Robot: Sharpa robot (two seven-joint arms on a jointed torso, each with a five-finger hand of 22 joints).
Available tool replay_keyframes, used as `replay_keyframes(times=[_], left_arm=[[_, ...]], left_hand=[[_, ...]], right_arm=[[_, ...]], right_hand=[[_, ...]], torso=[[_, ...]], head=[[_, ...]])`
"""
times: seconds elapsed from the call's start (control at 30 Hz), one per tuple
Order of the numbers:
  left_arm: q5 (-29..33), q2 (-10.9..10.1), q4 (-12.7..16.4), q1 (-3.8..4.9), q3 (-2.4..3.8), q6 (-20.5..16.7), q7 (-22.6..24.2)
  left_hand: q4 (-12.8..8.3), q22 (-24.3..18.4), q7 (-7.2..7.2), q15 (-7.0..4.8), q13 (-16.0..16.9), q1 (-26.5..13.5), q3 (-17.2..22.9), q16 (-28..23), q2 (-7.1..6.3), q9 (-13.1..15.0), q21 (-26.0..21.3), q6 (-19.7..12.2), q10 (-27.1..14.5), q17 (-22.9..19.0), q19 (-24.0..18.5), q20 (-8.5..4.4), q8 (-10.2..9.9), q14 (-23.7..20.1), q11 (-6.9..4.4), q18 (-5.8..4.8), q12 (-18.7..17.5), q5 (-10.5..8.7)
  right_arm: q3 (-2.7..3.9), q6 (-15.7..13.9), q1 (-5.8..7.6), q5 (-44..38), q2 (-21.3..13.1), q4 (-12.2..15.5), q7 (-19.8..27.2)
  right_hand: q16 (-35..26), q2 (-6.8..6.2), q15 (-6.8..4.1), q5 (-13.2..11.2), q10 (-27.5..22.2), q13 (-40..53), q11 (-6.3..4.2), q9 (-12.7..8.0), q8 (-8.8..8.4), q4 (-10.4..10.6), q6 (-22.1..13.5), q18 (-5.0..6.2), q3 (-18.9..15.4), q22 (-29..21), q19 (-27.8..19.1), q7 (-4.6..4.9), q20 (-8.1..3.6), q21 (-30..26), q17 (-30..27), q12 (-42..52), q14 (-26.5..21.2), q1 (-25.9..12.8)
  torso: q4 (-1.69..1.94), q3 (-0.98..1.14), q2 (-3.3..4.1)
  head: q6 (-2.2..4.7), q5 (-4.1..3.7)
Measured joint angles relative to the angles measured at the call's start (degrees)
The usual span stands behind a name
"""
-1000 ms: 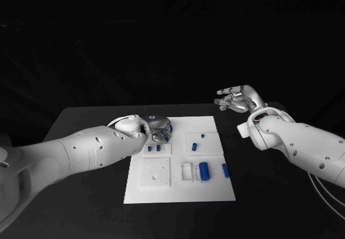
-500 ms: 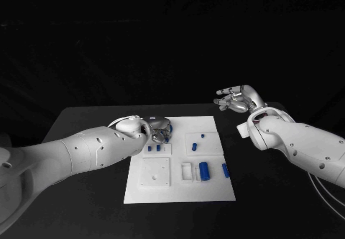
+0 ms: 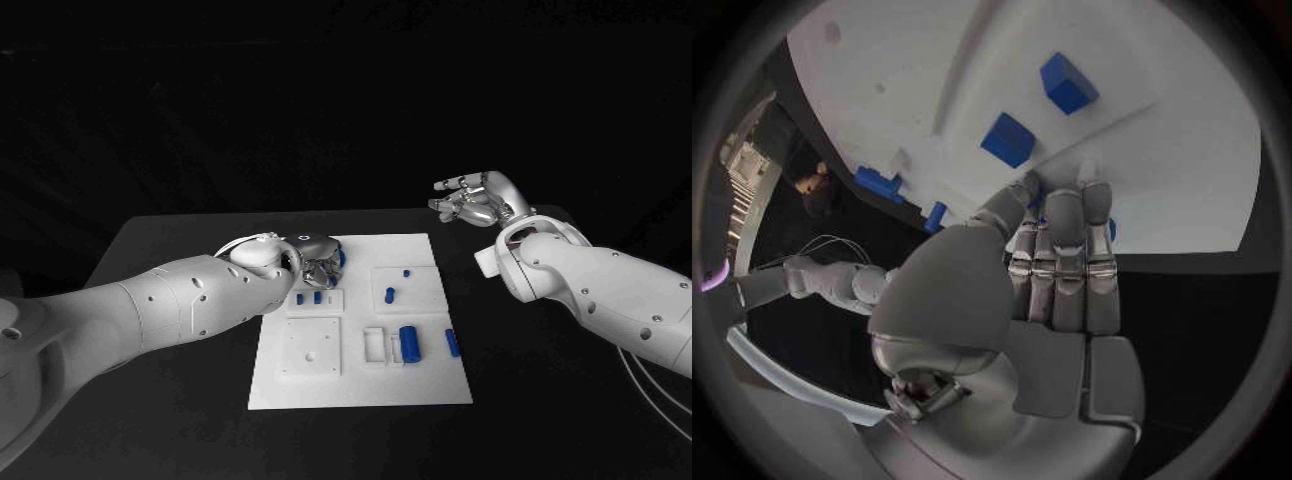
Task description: Assemble the parts on the task board
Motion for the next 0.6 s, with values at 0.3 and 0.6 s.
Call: replay_keyframes(times=[0.3, 0.6], left_arm=[[2.45, -1.76, 2.07, -0.11, 0.91, -2.39, -0.59], [5.85, -4.32, 5.29, 0.0, 4.08, -3.3, -1.03]], left_hand=[[0.17, -0.01, 0.0, -0.02, 0.0, 0.0, 0.17, -0.4, -0.01, 0.04, 0.0, 0.0, -0.07, -0.09, 0.4, 0.0, -0.01, 0.43, 0.09, 0.62, 0.0, -0.03], [0.34, -0.01, 0.0, -0.02, 0.0, 0.0, 0.0, -0.4, -0.01, 0.03, 0.0, -0.01, -0.07, -0.09, 0.4, 0.0, -0.02, 0.43, 0.09, 0.62, 0.0, -0.03]], right_arm=[[0.0, 0.0, 0.0, 0.0, 0.04, -0.13, 0.06], [0.0, 0.01, 0.0, 0.0, -0.02, -0.27, 0.09]], right_hand=[[0.0, 0.0, 0.0, 0.0, 0.0, 0.0, 0.0, 0.0, 0.0, 0.0, 0.0, 0.0, 0.0, -0.17, 0.0, 0.0, 0.0, 0.32, 0.01, 0.0, 0.0, 0.0], [0.0, 0.0, 0.0, 0.0, 0.0, 0.0, 0.0, 0.0, 0.0, 0.0, 0.0, 0.0, 0.0, -0.38, 0.0, -0.01, 0.0, 0.32, 0.01, 0.0, 0.0, 0.0]], torso=[[0.05, -0.01, -0.06], [0.15, -0.02, -0.14]], head=[[0.28, 0.06], [0.58, 0.38]])
